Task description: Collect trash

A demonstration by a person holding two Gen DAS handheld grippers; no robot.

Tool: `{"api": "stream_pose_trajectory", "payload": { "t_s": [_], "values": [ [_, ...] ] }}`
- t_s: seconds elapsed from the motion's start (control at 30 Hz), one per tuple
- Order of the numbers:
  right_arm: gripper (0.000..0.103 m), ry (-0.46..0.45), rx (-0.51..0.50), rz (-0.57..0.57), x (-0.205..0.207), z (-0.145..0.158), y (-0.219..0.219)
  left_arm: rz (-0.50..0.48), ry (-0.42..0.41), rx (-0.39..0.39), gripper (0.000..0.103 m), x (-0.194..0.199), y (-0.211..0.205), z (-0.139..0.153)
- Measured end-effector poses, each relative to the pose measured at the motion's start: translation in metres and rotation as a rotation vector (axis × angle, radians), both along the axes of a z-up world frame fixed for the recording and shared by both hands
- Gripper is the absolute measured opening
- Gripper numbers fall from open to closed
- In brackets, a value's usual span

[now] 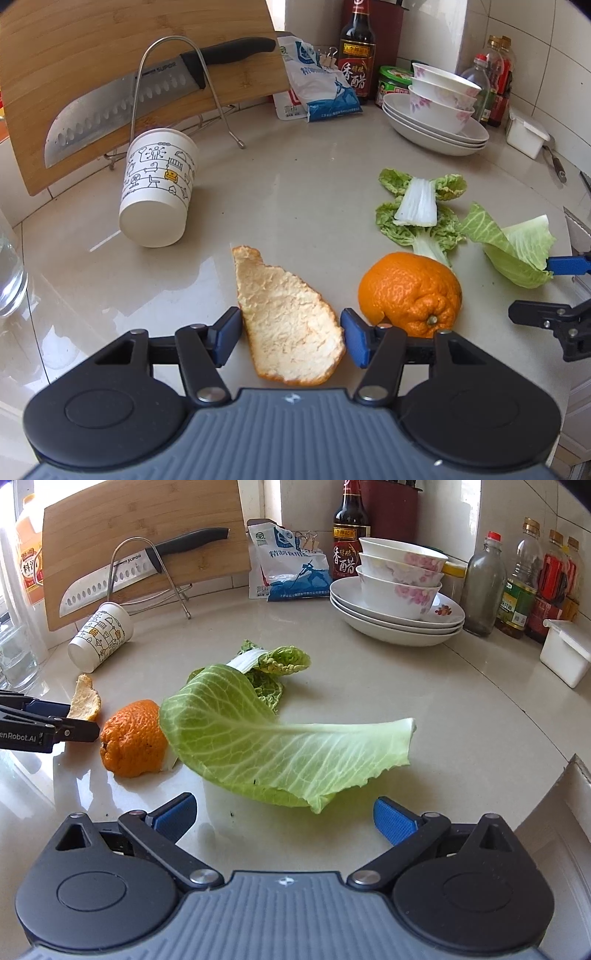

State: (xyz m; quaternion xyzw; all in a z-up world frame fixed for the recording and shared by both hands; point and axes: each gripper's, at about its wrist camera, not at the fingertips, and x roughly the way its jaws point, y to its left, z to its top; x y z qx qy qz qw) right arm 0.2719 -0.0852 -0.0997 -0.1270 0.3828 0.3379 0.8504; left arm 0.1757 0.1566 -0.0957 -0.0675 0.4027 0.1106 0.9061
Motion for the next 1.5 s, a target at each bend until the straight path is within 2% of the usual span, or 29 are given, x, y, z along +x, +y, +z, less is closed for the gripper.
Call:
{"api": "stream_pose_trajectory", "payload": {
  "t_s": [0.27,0.33,0.37,0.5,0.6,0.8,1.07,1.5],
  "values": [
    [0.101,-0.051,0.053,0.001,0.012,0.011,0.008,0.004,0.004,0.003,0.058,0.003,0.000,0.000],
    [0.089,-0.056,0.057,0.002,0.012,0.013,0.009,0.005,0.004,0.002,0.058,0.003,0.000,0.000],
    [0.080,-0.051,0.058,0.002,0.013,0.013,0.009,0.006,0.005,0.002,0.058,0.003,0.000,0.000],
    [0.069,-0.067,0.071,-0.002,0.012,0.017,0.007,0.007,0.008,0.005,0.057,0.004,0.000,0.000],
    [0.050,-0.075,0.076,-0.010,0.013,0.021,0.005,0.009,0.008,0.000,0.053,0.003,0.001,0.001],
    [0.031,-0.068,0.082,-0.008,0.010,0.027,0.002,-0.009,0.011,0.006,0.047,0.002,0.001,0.005],
    [0.024,-0.088,0.074,0.007,0.001,0.035,0.000,-0.051,0.027,-0.001,0.042,-0.002,0.006,0.011],
    [0.019,-0.103,0.064,0.022,-0.007,0.046,-0.007,-0.133,0.016,0.006,0.042,-0.008,0.002,0.027]
  ]
}}
